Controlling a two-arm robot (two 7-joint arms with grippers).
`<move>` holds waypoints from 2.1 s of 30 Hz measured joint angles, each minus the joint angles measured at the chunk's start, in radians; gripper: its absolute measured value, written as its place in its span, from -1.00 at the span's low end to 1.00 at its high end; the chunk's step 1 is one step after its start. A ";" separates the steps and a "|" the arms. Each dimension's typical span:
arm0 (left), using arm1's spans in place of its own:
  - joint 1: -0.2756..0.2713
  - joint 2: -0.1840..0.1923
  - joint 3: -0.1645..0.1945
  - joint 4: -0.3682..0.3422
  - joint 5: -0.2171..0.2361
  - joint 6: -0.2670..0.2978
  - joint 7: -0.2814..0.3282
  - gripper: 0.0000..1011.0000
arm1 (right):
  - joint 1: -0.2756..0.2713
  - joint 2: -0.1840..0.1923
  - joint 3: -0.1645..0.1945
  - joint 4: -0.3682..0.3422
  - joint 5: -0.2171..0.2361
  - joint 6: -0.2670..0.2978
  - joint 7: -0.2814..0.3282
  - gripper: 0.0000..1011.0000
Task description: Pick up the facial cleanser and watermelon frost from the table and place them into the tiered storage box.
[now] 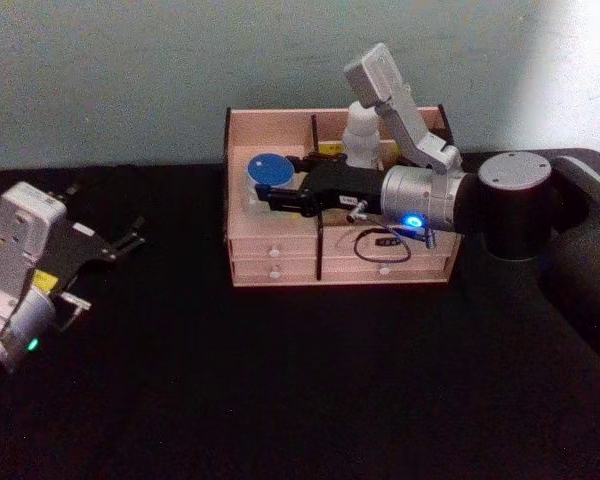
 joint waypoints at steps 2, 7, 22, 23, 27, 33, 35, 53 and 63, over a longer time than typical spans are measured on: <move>0.000 0.000 0.000 0.000 0.000 0.000 0.000 0.98 | 0.003 -0.003 0.002 0.008 -0.001 0.002 0.000 0.39; 0.000 0.000 0.000 0.000 0.000 0.000 0.000 0.98 | 0.011 -0.012 0.007 0.026 -0.006 0.011 0.000 0.39; 0.000 0.000 0.000 0.000 0.000 0.000 0.000 0.98 | 0.012 -0.020 0.017 0.040 -0.009 0.020 -0.002 0.39; 0.000 0.000 0.000 0.000 0.000 0.000 0.000 0.98 | 0.012 -0.020 0.017 0.040 -0.009 0.020 -0.002 0.39; 0.000 0.000 0.000 0.000 0.000 0.000 0.000 0.98 | 0.012 -0.020 0.017 0.040 -0.009 0.020 -0.002 0.39; 0.000 0.000 0.000 0.000 0.000 0.000 0.000 0.98 | 0.011 -0.020 0.017 0.040 -0.010 0.020 -0.003 0.39; 0.000 0.000 0.000 0.000 0.000 0.000 0.000 0.98 | 0.011 -0.020 0.016 0.040 -0.010 0.021 -0.003 0.50; 0.000 0.000 0.000 0.000 0.000 0.000 0.000 0.98 | 0.011 -0.020 0.016 0.040 -0.011 0.021 -0.003 0.98; 0.000 0.000 0.000 0.000 0.000 0.000 0.000 0.98 | -0.067 0.050 0.050 -0.142 -0.003 0.019 -0.031 0.98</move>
